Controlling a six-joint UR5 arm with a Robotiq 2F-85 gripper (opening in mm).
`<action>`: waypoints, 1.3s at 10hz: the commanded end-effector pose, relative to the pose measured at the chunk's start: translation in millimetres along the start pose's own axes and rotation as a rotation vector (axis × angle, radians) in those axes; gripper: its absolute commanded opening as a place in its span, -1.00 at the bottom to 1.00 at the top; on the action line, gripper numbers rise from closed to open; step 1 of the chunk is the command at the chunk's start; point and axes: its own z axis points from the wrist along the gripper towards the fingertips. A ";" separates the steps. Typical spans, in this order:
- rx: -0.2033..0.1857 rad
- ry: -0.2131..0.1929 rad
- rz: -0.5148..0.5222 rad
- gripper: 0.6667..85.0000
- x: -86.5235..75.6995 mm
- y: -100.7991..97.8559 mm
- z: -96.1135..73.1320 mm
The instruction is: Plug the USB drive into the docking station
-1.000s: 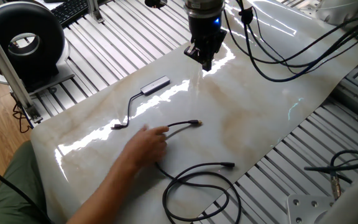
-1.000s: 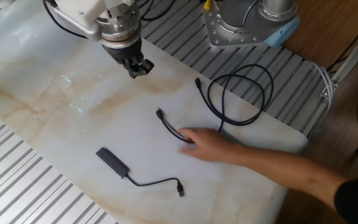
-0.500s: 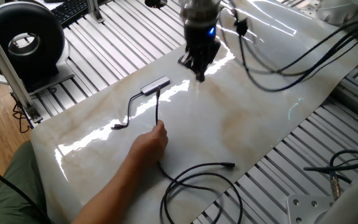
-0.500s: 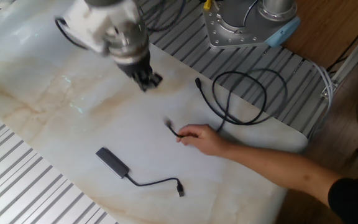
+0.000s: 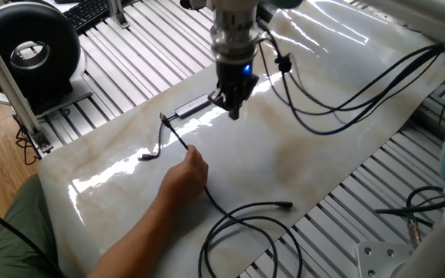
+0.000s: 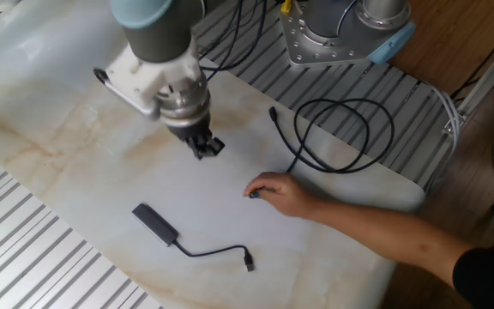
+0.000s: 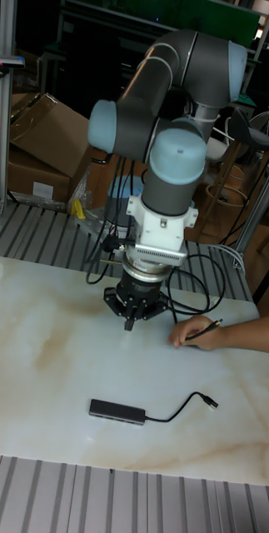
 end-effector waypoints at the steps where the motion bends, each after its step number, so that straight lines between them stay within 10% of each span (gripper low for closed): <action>1: -0.021 -0.028 0.019 -0.98 -14.0 6.8 15.5; 9: 0.000 0.096 0.069 -0.98 9.2 43.3 -55.7; 13: -0.181 0.073 0.134 -0.98 10.4 106.2 -64.7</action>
